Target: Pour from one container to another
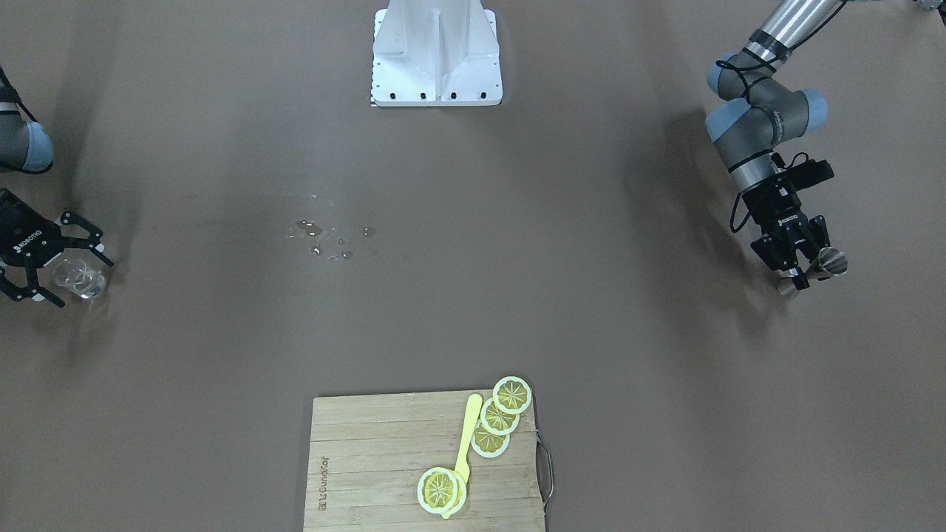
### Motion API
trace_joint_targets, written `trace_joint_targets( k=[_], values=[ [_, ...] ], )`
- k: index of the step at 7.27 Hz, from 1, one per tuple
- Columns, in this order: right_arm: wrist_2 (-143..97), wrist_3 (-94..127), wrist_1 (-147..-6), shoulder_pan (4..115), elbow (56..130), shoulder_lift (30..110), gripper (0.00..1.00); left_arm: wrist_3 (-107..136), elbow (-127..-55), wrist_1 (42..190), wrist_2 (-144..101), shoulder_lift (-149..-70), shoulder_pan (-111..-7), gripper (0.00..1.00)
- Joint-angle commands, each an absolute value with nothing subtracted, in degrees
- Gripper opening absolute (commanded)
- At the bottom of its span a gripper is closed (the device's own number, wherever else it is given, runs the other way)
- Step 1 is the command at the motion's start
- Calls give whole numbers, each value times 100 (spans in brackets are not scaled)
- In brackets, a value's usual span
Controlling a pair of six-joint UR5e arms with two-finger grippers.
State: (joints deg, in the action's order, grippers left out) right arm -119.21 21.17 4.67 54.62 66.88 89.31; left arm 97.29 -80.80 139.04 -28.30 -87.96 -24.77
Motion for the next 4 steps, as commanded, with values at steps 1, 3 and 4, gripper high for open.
trace_joint_targets(
  k=[1,3,4],
  values=[
    [-11918,2118,554,5449,6609,8912,90,9729,-8060,13904,-2830,-8798,-2479,44],
    [-11918,2101,554,5449,6609,8895,85,9738,-7989,13904,-2830,-8807,-2479,42],
    [-11918,2083,554,5449,6609,8895,82,9756,-7989,13904,-2830,-8807,-2479,38]
  ],
)
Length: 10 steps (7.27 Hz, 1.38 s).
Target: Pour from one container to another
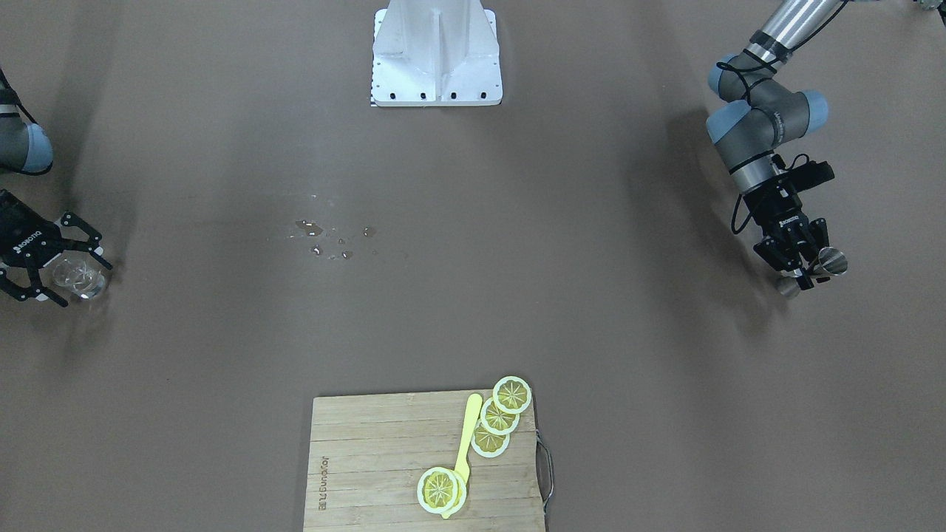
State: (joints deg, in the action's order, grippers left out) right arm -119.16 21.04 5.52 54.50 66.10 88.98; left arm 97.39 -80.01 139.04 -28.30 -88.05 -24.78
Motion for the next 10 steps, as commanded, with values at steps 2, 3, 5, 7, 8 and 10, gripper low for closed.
trace_joint_targets(
  k=[2,3,5,7,8,10],
  values=[
    [-11927,2065,554,5449,6601,8895,75,9756,-7989,13904,-2830,-8815,-2479,31],
    [-11927,2065,554,5449,6601,8895,70,9756,-7989,13904,-2830,-8842,-2479,28],
    [-11927,2057,554,5449,6601,8895,64,9747,-8015,13904,-2830,-8851,-2479,21],
    [-11935,2030,554,5449,6601,8895,49,9677,-8303,13904,-2839,-8781,-2479,6],
    [-11927,2013,554,5449,6601,8903,39,9625,-8575,13896,-2839,-8737,-2444,0],
    [-11936,1952,632,5458,6618,8921,4,9151,-9207,13904,-2918,-8448,-2443,0]
  ],
)
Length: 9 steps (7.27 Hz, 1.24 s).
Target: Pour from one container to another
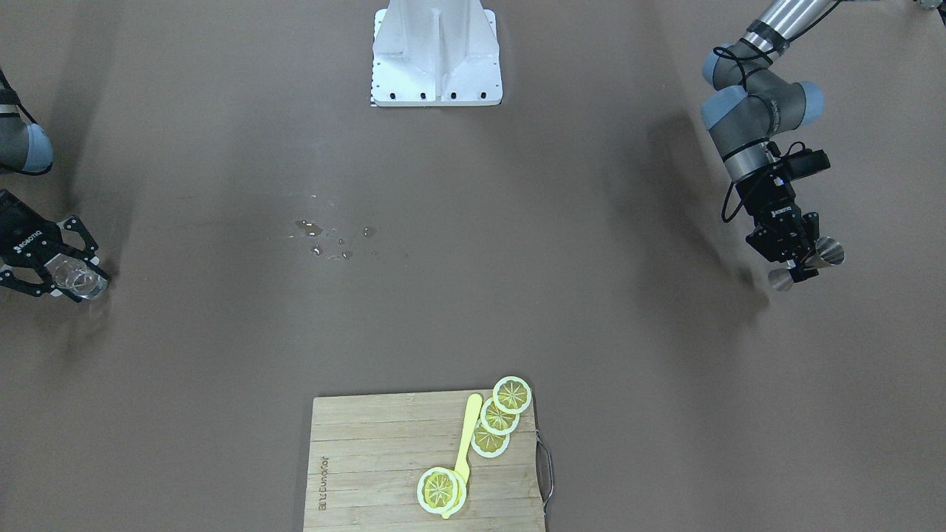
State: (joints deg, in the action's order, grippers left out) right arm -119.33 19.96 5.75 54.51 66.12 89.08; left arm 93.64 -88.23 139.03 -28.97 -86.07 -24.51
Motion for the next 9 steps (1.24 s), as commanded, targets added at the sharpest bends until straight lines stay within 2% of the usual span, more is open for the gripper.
trace_joint_targets(
  k=[1,4,5,7,9],
  values=[
    [-11936,1829,702,5458,6627,8938,0,8984,-9472,13904,-2909,-8420,-2443,0],
    [-12014,1309,599,5467,6793,8773,0,8781,-9947,13922,-2935,-8446,-2347,0],
    [-12128,1310,180,5467,7098,8702,0,8493,-10115,13931,-2936,-8472,-2155,0],
    [-12357,1292,-1355,5467,8177,8474,0,8044,-10388,13966,-2936,-8551,-1829,0],
    [-12419,1222,-1836,5222,8350,7939,0,6763,-10572,14062,-3362,-8788,-1714,0]
  ],
)
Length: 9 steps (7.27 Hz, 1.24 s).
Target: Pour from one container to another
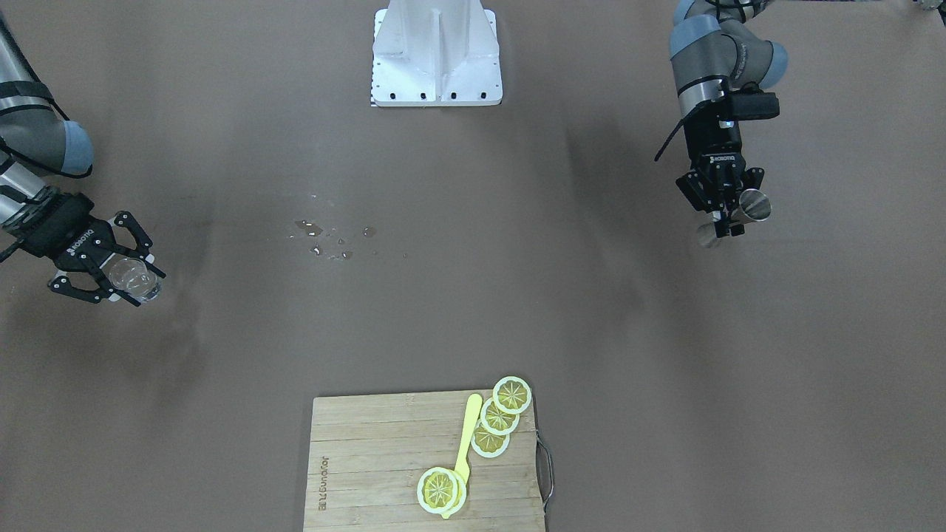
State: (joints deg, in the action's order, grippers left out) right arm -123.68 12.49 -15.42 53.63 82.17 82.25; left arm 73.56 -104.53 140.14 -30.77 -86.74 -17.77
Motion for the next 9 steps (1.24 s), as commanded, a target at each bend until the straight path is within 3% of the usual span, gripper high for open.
trace_joint_targets(
  k=[1,5,9],
  values=[
    [-12471,1222,-1967,5169,8350,7667,0,5984,-10730,14089,-3827,-8850,-1723,0],
    [-12550,355,-4205,5088,9735,7427,0,3610,-10723,14827,-5689,-9621,-2090,0],
    [-12533,422,-4768,4826,10097,7392,0,1894,-10258,14818,-7816,-10825,-2688,0]
  ],
)
